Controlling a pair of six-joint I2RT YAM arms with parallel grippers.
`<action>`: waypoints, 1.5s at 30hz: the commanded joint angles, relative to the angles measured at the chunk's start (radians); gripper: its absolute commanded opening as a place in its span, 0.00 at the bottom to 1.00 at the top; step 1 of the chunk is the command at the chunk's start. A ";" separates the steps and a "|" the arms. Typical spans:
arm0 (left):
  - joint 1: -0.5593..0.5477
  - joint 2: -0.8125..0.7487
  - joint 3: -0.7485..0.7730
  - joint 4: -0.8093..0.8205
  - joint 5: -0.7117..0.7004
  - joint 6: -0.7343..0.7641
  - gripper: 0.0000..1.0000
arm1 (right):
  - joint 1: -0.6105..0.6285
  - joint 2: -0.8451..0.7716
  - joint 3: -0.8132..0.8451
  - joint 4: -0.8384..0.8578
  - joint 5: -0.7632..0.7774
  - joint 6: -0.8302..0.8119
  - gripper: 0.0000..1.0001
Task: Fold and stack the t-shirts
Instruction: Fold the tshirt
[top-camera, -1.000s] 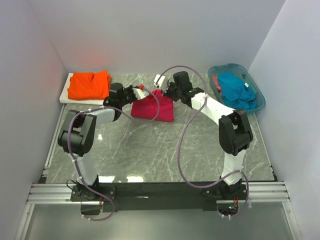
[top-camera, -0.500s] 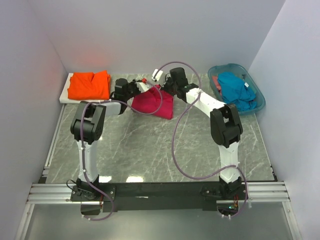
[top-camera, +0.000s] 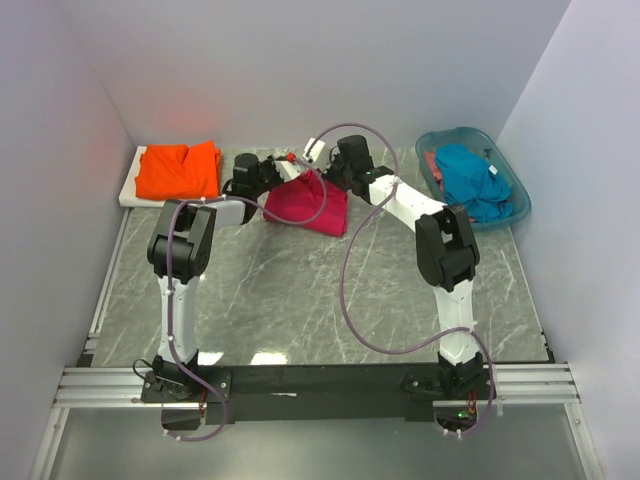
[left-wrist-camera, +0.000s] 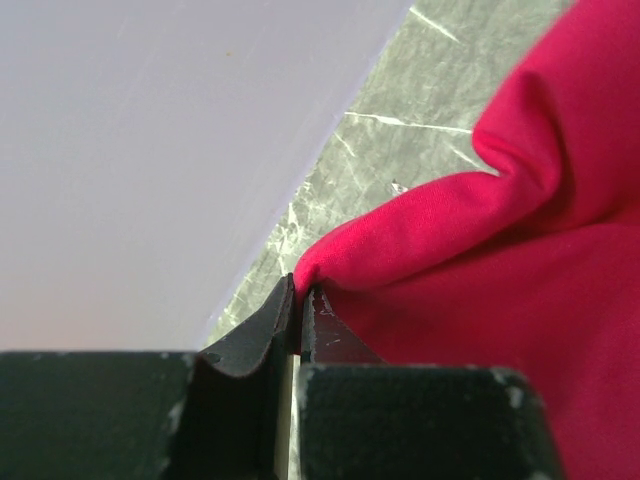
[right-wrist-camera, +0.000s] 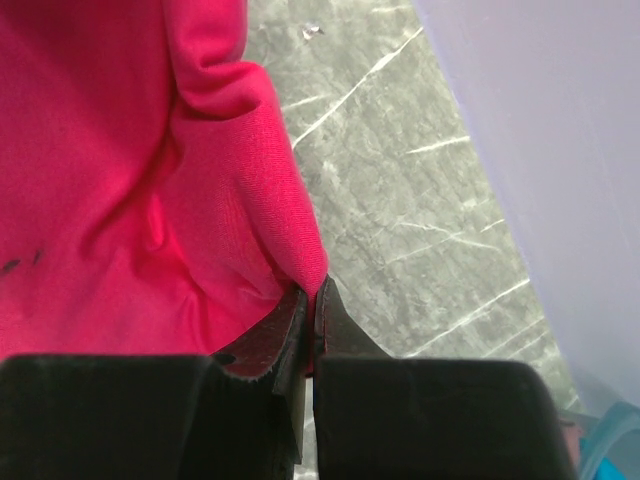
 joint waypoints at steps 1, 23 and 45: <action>0.003 0.020 0.046 0.034 -0.030 -0.009 0.00 | -0.007 0.019 0.061 0.009 0.026 0.012 0.00; 0.000 0.090 0.090 0.171 -0.139 -0.061 0.00 | -0.006 0.044 0.068 0.080 0.103 0.044 0.00; -0.008 0.156 0.346 0.045 -0.545 -0.459 0.85 | 0.014 0.271 0.347 0.259 0.505 0.168 0.59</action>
